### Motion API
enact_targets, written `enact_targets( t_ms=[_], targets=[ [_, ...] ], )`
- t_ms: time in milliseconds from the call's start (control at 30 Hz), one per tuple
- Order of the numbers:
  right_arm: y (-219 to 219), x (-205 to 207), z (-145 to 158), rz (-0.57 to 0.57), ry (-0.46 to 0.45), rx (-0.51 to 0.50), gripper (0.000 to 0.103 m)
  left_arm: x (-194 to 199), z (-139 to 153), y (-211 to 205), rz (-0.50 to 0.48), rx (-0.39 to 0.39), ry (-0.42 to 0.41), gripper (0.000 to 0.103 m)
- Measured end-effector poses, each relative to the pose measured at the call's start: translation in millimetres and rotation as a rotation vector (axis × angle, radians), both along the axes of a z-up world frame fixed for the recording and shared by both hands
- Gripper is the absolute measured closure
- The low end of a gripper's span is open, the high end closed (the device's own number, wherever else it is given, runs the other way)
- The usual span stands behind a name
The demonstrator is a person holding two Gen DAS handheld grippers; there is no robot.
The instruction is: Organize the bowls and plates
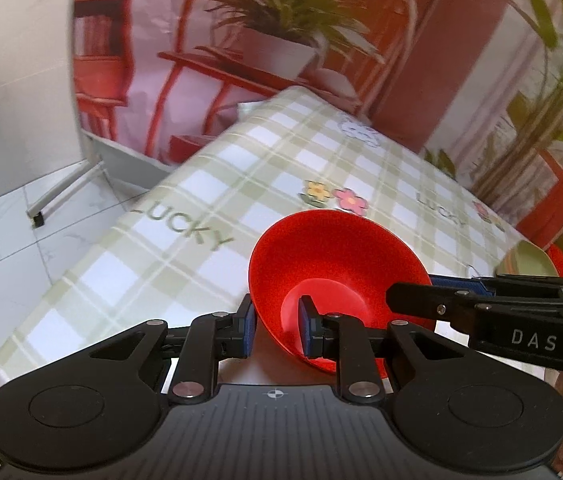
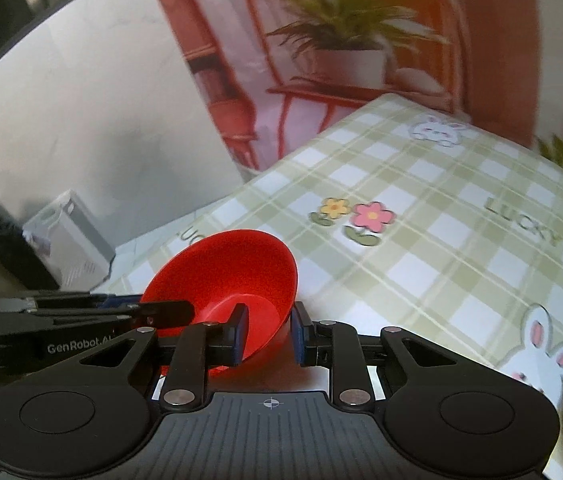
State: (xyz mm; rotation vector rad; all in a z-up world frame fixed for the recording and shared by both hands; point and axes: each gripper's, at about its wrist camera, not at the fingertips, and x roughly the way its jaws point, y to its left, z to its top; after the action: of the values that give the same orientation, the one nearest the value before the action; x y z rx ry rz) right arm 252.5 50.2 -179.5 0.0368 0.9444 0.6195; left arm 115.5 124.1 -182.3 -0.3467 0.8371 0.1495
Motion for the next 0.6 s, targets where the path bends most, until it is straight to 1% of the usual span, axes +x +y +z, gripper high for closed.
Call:
enact_targets(
  t_ms=[167, 433, 600],
  targets=[
    [-28.3, -2.9, 5.2, -0.077, -0.016, 0.021, 0.081, 9.1, 5.2, -19.8, -0.064, 0.004, -0.005, 0.08],
    [-81.7, -6.0, 18.9, -0.219, -0.068, 0.061, 0.081, 32.8, 13.2, -58.6, -0.153, -0.008, -0.029, 0.08],
    [-115.6, -9.3, 21.1, -0.3, -0.084, 0.091, 0.081, 46.5, 20.2, -87.8, -0.216, 0.019, -0.049, 0.08]
  ],
)
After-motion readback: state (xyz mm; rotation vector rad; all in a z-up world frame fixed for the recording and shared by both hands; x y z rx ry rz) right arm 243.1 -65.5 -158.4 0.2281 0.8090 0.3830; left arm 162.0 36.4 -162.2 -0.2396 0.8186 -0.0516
